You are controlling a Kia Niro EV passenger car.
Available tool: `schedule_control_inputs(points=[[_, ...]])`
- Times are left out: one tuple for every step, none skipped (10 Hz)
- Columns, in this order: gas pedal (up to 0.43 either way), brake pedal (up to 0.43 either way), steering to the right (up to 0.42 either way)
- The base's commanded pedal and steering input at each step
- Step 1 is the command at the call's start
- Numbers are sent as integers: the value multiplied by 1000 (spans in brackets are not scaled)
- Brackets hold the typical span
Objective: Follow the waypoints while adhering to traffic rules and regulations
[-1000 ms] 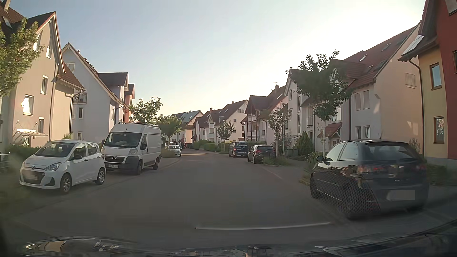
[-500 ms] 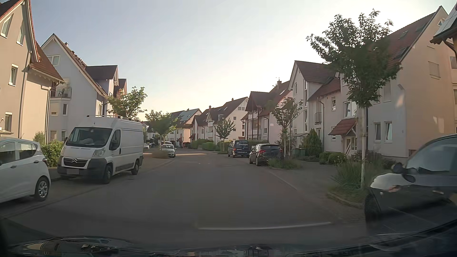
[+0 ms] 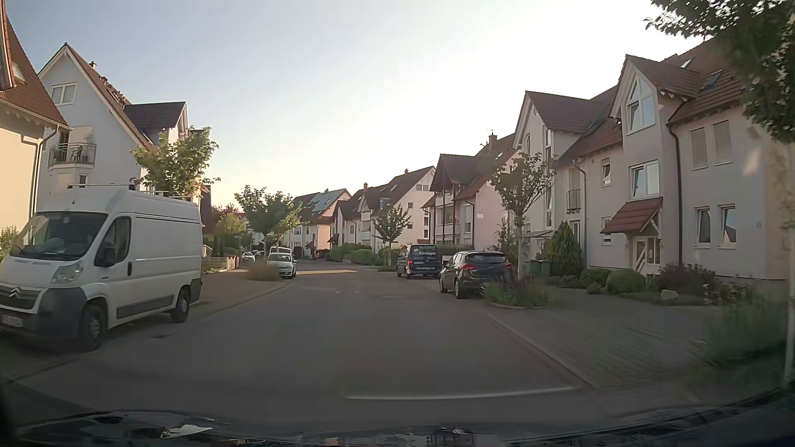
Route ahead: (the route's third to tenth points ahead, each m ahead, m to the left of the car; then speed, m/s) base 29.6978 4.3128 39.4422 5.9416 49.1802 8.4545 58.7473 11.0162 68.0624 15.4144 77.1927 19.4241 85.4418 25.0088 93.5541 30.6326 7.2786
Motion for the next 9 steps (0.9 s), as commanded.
schedule_control_inputs(points=[[67,0,-6],[67,0,-7],[67,0,-8],[67,0,-9],[67,0,-10],[67,0,-11],[67,0,-15],[67,0,-20],[67,0,-24]])
